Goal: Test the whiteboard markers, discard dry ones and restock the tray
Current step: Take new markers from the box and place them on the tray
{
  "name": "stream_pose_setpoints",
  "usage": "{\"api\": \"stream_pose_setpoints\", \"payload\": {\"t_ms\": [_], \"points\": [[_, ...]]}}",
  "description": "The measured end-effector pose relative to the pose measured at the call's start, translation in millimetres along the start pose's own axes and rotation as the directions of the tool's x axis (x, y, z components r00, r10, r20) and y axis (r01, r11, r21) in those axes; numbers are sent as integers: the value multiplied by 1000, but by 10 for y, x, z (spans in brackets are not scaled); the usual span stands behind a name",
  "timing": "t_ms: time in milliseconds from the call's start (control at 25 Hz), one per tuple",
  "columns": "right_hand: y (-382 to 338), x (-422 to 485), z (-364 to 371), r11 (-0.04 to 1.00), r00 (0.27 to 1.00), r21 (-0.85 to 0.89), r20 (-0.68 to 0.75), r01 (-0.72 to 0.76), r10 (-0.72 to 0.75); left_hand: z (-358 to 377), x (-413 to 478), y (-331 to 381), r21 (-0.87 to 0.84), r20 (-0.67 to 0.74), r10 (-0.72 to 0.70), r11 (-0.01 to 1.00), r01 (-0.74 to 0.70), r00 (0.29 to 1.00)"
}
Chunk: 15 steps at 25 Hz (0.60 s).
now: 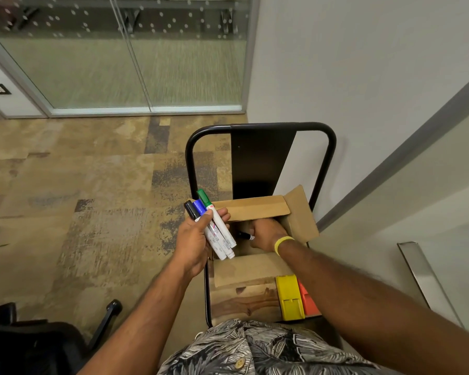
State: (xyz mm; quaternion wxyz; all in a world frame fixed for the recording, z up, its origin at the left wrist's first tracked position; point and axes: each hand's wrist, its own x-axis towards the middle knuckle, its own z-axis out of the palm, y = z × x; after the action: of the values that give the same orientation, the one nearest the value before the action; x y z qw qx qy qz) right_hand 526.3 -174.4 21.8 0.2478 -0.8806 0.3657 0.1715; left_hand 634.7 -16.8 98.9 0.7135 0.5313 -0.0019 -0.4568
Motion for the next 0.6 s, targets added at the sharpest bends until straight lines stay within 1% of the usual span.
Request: {"api": "stream_pose_setpoints", "payload": {"t_ms": [120,200,280,360,400,480,520,600], "points": [[-13,-206,-121,996,997,72,-59,61,-56,11,17,15,15,10,17,1000,-17,1000],[-29,-398,-211,986,985,93,-115,140,-129,3,13,16,32,25,22,999,-22,999],[-65,-623,-332,972,964,125,-202,200,-172,16,-18,27,34,42,22,999,-24,999],[-125,-856,-473,946,932,222,-326,237,-158,60,-53,33,52,59,20,998,-23,998],[-153,-973,-530,913,916,313,-380,261,-131,97,-85,33,64,72,17,998,-22,997],[-171,-1193,-576,805,894,512,-445,301,-52,191,-166,11,93,106,1,996,-11,994],[-164,-1291,-567,742,890,591,-456,317,-17,244,-210,-5,114,128,-14,993,-1,992],[-140,-1491,-504,643,888,692,-459,329,40,334,-297,-68,167,182,-49,986,19,982]]}}
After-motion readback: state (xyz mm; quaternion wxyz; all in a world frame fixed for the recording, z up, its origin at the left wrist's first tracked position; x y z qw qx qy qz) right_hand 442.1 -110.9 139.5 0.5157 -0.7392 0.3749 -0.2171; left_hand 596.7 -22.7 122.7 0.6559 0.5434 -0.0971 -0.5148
